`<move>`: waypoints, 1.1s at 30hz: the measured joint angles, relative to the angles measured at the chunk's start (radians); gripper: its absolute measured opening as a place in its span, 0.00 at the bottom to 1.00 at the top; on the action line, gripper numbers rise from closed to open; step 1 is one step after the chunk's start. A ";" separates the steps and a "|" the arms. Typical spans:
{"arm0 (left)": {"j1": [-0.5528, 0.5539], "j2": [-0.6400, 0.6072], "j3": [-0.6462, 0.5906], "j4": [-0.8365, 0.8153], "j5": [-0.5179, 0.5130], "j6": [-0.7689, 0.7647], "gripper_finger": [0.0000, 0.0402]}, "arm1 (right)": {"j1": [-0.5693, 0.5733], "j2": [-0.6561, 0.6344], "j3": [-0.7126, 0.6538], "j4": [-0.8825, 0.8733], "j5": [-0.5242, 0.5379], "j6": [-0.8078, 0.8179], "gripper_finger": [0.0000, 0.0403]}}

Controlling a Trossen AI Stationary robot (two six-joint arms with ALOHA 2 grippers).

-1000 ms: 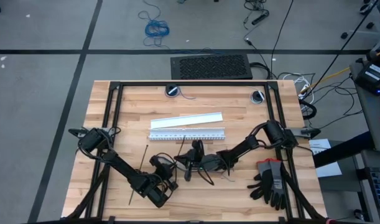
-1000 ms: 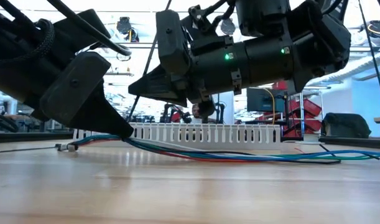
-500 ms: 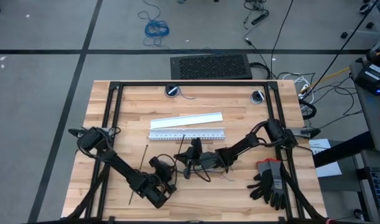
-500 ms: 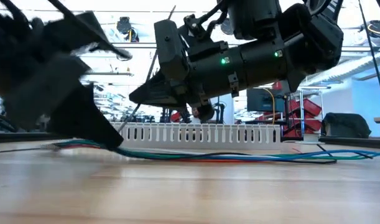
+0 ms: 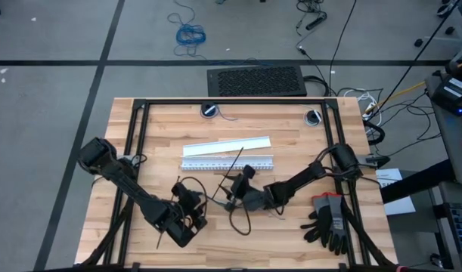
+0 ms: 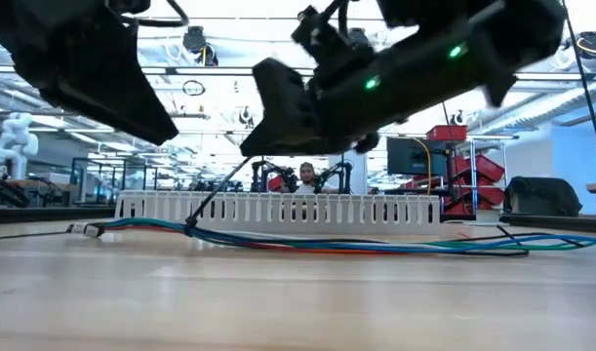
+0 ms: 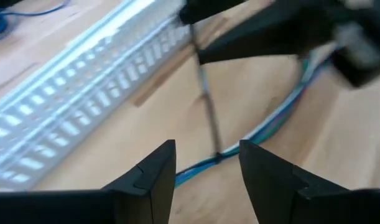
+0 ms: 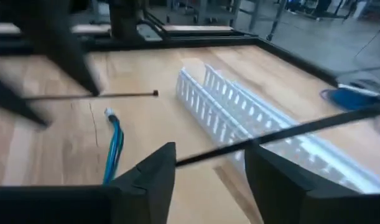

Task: Ziptie cables
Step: Wrap the left black zip tie around the colored cable wires, then wrap the black zip tie around the colored cable wires

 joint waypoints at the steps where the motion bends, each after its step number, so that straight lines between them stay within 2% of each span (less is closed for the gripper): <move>1: 0.001 0.000 0.000 -0.021 0.000 -0.018 0.43 | 0.008 -0.013 0.000 -0.027 0.018 -0.014 0.47; 3: 0.001 0.000 -0.001 -0.041 0.000 -0.046 0.43 | 0.024 -0.041 0.000 -0.099 0.096 -0.039 0.50; 6: 0.007 0.018 -0.010 -0.045 0.000 -0.063 0.43 | 0.051 -0.090 0.000 -0.242 0.303 -0.041 0.54; 8: 0.008 0.030 -0.011 -0.060 0.013 -0.064 0.43 | 0.072 -0.130 -0.001 -0.323 0.348 0.012 0.55; 10: 0.008 0.035 -0.011 -0.104 0.040 -0.062 0.43 | 0.095 -0.173 -0.001 -0.351 0.246 0.085 0.54; 11: 0.008 0.035 -0.011 -0.155 0.065 -0.072 0.43 | 0.103 -0.189 -0.001 -0.350 0.146 0.105 0.53; 13: -0.002 0.023 -0.011 -0.257 0.118 -0.142 0.43 | 0.124 -0.208 -0.001 -0.346 -0.027 0.131 0.51; 15: -0.014 -0.001 -0.011 -0.386 0.171 -0.254 0.44 | 0.148 -0.218 -0.001 -0.356 -0.117 0.150 0.48; 18: -0.038 -0.020 -0.010 -0.584 0.237 -0.455 0.44 | 0.186 -0.229 -0.001 -0.360 -0.129 0.164 0.45; 20: -0.039 -0.032 -0.020 -0.639 0.276 -0.538 0.44 | 0.200 -0.231 -0.001 -0.361 -0.132 0.165 0.43; 22: -0.022 -0.058 -0.049 -0.617 0.305 -0.553 0.44 | 0.203 -0.231 -0.001 -0.361 -0.131 0.167 0.42; 24: 0.000 -0.086 -0.093 -0.522 0.356 -0.520 0.44 | 0.202 -0.231 -0.001 -0.361 -0.132 0.170 0.41; 28: 0.016 -0.137 -0.171 -0.323 0.524 -0.429 0.44 | 0.202 -0.231 -0.001 -0.361 -0.134 0.171 0.41; 33: -0.016 -0.179 -0.182 -0.318 0.693 -0.435 0.44 | 0.202 -0.231 -0.001 -0.367 -0.167 0.172 0.41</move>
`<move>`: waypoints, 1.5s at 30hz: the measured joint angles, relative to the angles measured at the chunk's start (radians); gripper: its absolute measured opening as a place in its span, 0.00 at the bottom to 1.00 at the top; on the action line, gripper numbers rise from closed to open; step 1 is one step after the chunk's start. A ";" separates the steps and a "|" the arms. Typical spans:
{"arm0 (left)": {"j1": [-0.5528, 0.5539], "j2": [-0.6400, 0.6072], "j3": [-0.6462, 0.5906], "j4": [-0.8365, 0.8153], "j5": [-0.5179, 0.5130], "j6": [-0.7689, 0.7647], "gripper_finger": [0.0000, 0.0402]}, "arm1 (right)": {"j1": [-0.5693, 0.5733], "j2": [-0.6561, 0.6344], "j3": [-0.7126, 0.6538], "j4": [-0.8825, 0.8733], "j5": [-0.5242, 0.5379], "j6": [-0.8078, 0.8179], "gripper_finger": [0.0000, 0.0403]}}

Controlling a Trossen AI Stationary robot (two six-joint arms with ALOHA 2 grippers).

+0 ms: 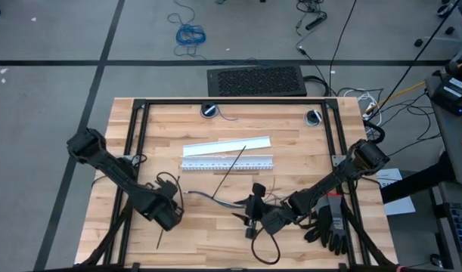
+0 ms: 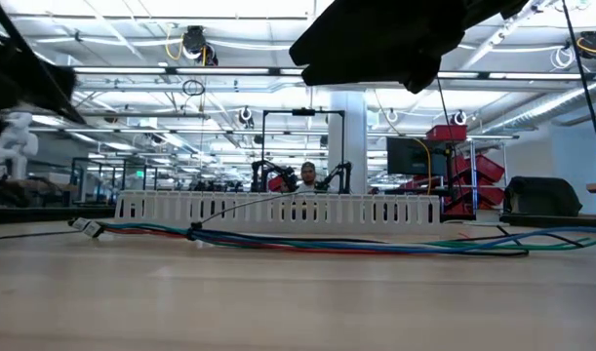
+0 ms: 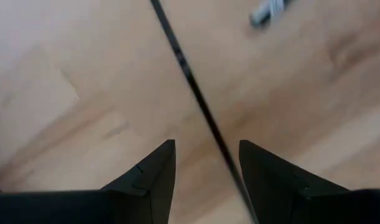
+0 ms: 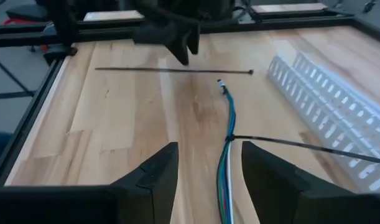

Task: Ziptie cables
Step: Wrap the black zip tie around the colored cable wires

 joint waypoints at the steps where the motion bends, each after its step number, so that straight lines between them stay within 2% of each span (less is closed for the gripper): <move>1: -0.012 -0.007 0.000 0.000 0.019 -0.016 0.44 | 0.000 0.000 0.000 -0.003 -0.007 0.000 0.41; 6: -0.063 -0.015 0.000 0.014 0.030 -0.076 0.44 | 0.000 0.000 0.000 -0.003 -0.012 -0.002 0.41; 10: -0.042 -0.016 0.000 -0.059 -0.109 -0.100 0.44 | -0.012 0.000 0.000 -0.002 -0.013 -0.005 0.41; 14: 0.046 -0.017 -0.026 -0.042 -0.178 -0.044 0.44 | -0.023 0.000 0.000 -0.001 -0.014 -0.001 0.41; 23: 0.272 -0.027 -0.202 0.247 -0.157 0.192 0.44 | -0.022 0.000 0.000 -0.002 -0.019 -0.002 0.41; 30: 0.375 -0.042 -0.210 0.263 -0.150 0.288 0.44 | -0.019 0.000 0.000 -0.012 -0.019 -0.004 0.41; 38: 0.470 -0.102 -0.216 0.254 -0.222 0.378 0.43 | -0.020 0.000 -0.001 -0.016 -0.016 -0.004 0.41; 45: 0.494 -0.104 -0.215 0.259 -0.139 0.421 0.34 | -0.019 0.000 -0.001 -0.049 -0.018 0.017 0.41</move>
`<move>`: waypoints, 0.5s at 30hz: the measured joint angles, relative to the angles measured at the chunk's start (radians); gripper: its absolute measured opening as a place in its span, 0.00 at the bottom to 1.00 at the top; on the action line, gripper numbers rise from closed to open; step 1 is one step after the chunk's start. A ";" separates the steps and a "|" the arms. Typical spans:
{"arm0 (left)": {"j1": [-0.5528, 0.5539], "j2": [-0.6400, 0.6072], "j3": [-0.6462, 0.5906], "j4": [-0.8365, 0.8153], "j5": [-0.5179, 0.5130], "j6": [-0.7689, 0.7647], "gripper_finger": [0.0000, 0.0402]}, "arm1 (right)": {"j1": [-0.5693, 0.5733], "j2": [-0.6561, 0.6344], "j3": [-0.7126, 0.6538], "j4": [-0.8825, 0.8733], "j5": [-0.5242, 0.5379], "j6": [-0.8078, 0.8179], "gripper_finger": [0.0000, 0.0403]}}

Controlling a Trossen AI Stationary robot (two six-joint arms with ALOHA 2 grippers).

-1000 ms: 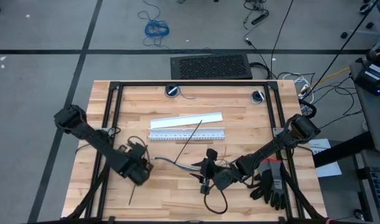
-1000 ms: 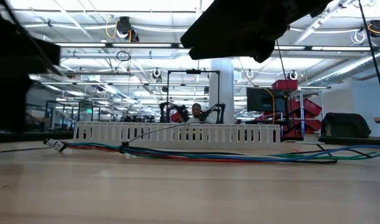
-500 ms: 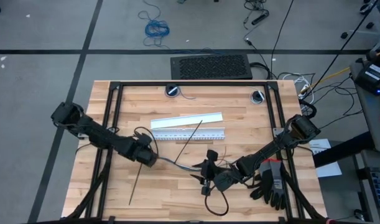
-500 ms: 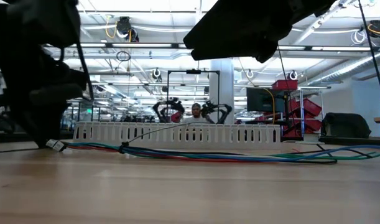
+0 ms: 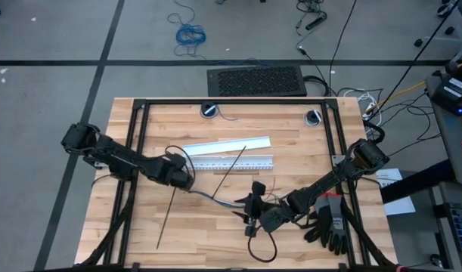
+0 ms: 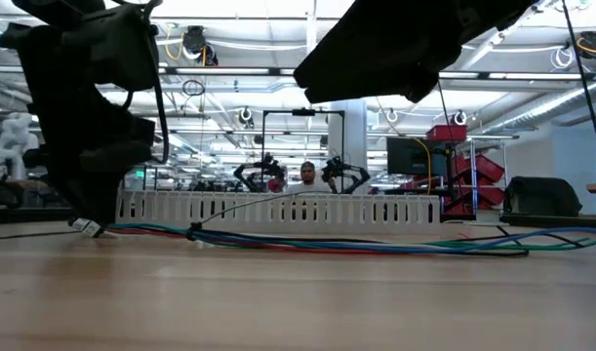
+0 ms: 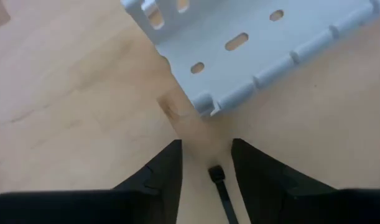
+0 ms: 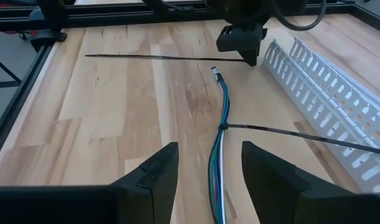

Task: Ziptie cables
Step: Wrap the black zip tie around the colored cable wires

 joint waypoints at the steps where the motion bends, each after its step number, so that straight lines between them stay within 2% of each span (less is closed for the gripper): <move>1: -0.002 0.000 0.000 0.001 0.008 0.000 0.34 | 0.000 0.000 0.000 -0.003 -0.001 0.006 0.41; 15: -0.023 -0.003 -0.004 0.016 0.061 0.000 0.32 | 0.000 0.000 0.000 -0.025 -0.001 0.031 0.41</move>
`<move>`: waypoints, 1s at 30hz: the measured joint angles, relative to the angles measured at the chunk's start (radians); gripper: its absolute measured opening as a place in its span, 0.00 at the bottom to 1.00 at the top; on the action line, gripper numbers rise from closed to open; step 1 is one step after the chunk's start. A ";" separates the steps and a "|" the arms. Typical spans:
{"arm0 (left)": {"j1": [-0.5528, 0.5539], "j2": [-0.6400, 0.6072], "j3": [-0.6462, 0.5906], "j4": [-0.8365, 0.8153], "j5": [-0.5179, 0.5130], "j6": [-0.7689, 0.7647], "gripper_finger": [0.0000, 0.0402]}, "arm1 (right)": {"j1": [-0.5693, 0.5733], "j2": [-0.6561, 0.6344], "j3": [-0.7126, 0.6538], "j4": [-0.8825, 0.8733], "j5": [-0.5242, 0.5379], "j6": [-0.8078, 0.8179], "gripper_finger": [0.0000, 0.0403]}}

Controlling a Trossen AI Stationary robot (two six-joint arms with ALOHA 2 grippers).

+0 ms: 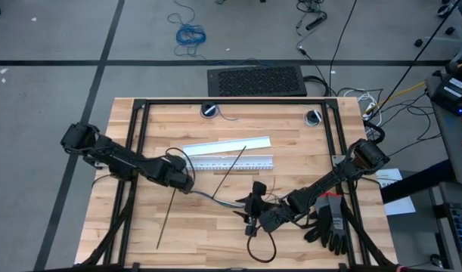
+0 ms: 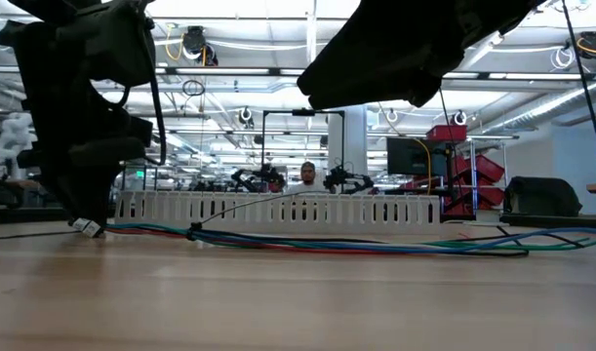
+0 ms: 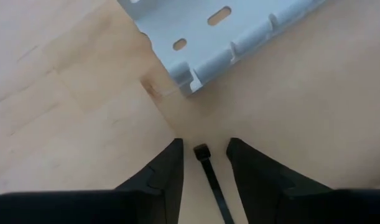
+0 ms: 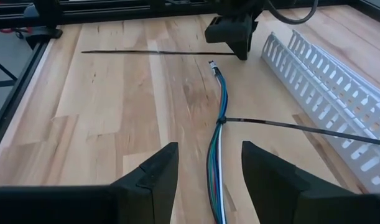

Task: Ziptie cables
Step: Wrap the black zip tie around the colored cable wires

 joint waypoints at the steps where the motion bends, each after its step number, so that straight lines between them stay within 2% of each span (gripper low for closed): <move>1: 0.004 0.000 -0.007 0.013 0.001 0.000 0.31 | 0.000 0.000 0.000 0.000 0.000 0.000 0.41; 11: 0.027 -0.006 -0.088 0.092 -0.017 -0.018 0.04 | 0.013 0.000 0.000 -0.002 0.000 0.001 0.41; 20: -0.005 -0.021 -0.066 0.089 -0.061 -0.003 0.01 | 0.013 0.000 0.000 -0.009 0.005 0.004 0.41; 30: -0.085 -0.152 0.145 0.076 -0.202 0.133 0.00 | 0.013 0.000 0.000 -0.020 0.005 0.011 0.41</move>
